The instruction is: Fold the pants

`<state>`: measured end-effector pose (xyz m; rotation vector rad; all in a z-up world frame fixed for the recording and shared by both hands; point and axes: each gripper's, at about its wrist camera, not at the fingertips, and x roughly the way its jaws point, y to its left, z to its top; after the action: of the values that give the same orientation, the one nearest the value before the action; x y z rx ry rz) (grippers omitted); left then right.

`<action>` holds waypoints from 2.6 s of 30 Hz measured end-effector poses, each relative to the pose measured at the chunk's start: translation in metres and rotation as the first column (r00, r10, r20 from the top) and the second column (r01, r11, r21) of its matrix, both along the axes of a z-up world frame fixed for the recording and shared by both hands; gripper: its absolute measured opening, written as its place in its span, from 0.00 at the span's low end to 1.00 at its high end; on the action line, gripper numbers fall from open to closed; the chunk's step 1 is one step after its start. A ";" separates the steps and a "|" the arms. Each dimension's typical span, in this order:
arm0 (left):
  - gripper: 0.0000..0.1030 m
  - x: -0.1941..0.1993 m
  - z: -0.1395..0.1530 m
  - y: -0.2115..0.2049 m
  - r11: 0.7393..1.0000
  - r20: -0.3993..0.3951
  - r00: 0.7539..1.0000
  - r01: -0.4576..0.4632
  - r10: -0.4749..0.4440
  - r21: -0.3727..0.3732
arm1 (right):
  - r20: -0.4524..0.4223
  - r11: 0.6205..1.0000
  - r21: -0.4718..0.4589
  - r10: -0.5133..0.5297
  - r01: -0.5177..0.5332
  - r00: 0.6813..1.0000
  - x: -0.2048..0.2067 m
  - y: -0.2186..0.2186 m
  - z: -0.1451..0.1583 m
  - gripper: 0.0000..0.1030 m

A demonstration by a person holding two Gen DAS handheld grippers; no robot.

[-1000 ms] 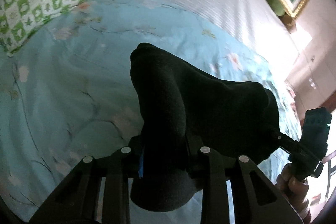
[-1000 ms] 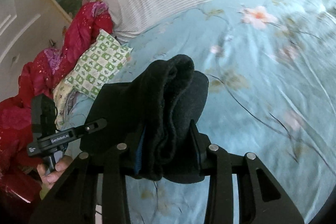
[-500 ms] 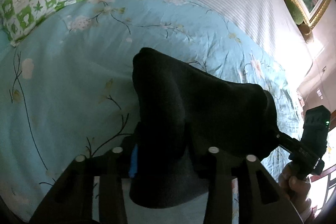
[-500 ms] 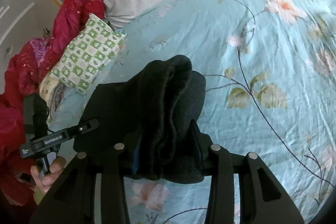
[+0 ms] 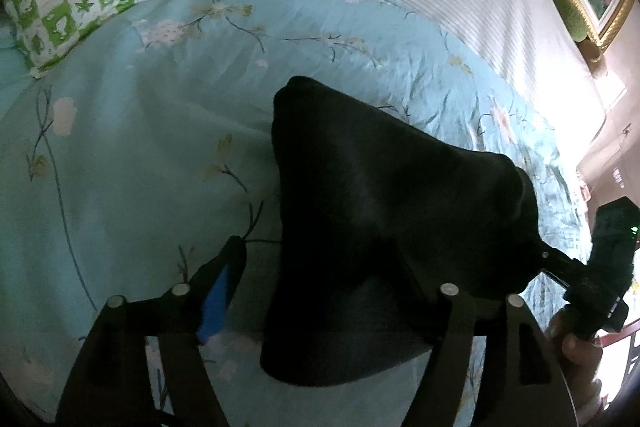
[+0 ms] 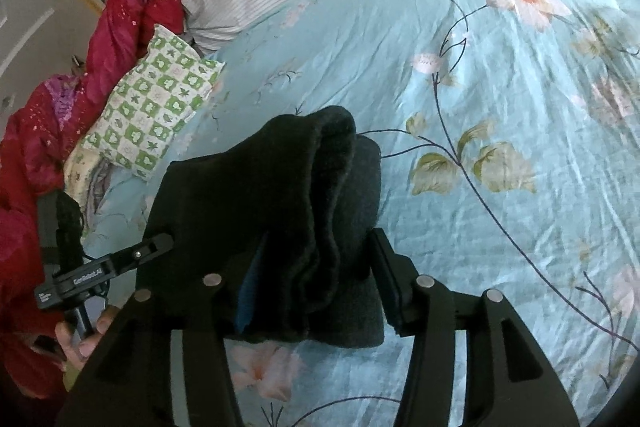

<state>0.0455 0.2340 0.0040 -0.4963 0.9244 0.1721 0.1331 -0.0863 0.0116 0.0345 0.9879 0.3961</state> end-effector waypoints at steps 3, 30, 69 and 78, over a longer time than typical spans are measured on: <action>0.76 -0.005 0.003 -0.003 1.000 -0.004 1.000 -0.009 0.009 0.022 | 0.021 1.000 -0.031 -0.004 0.005 1.000 -0.008 0.001 0.005 0.58; 0.82 -0.061 0.024 -0.057 0.964 0.014 1.000 -0.024 0.021 0.263 | 0.133 0.970 -0.217 0.141 -0.110 0.981 -0.078 0.034 0.020 0.78; 0.84 -0.078 0.019 -0.092 0.927 0.050 0.998 0.017 -0.039 0.375 | 0.159 0.939 -0.307 0.210 -0.154 0.965 -0.105 0.045 0.008 0.84; 0.84 -0.077 0.014 -0.089 0.917 0.053 0.998 0.013 -0.036 0.398 | 0.198 0.939 -0.311 0.214 -0.146 0.956 -0.103 0.046 0.007 0.85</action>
<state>-0.0312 0.1446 0.0182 -0.1104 0.8101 0.3140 0.0299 -0.0406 0.0187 -0.3681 0.8139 0.4085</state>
